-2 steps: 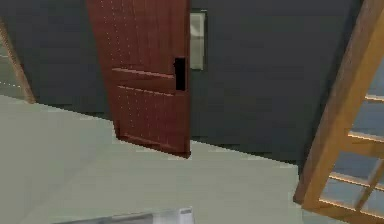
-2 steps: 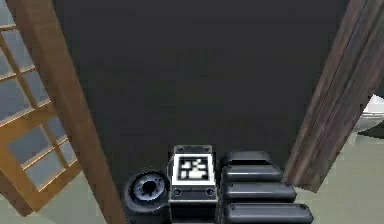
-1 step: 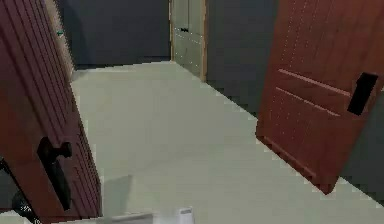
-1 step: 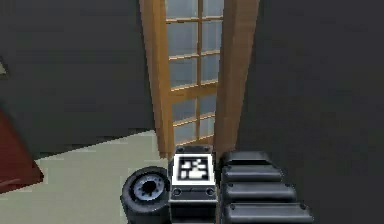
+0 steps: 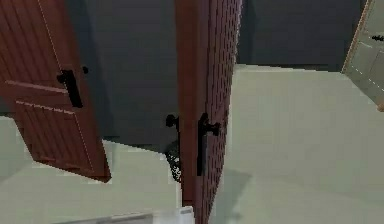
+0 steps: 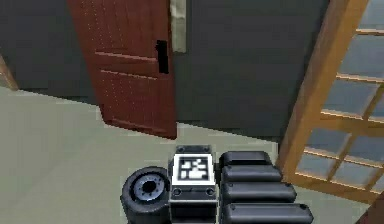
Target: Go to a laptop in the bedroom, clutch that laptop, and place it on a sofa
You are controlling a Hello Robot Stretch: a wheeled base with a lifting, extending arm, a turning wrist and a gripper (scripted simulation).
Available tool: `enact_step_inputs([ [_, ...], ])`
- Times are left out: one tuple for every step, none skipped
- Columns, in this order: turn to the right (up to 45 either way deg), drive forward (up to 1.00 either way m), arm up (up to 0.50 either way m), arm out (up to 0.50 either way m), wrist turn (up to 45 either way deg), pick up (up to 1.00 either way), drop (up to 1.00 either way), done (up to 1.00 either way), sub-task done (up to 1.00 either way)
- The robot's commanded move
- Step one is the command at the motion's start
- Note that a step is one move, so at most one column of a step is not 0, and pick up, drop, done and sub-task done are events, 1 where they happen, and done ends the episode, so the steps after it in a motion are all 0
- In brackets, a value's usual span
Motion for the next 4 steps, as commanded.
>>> enact_step_inputs([
  [0.0,0.05,0.0,0.0,0.0,0.0,0.0,0.0,0.0],
  [-45.0,0.0,0.0,0.0,0.0,0.0,0.0,0.0,0.0],
  [-15.0,0.0,0.0,0.0,0.0,0.0,0.0,0.0,0.0],
  [-3.0,0.0,0.0,0.0,0.0,0.0,0.0,0.0,0.0],
])
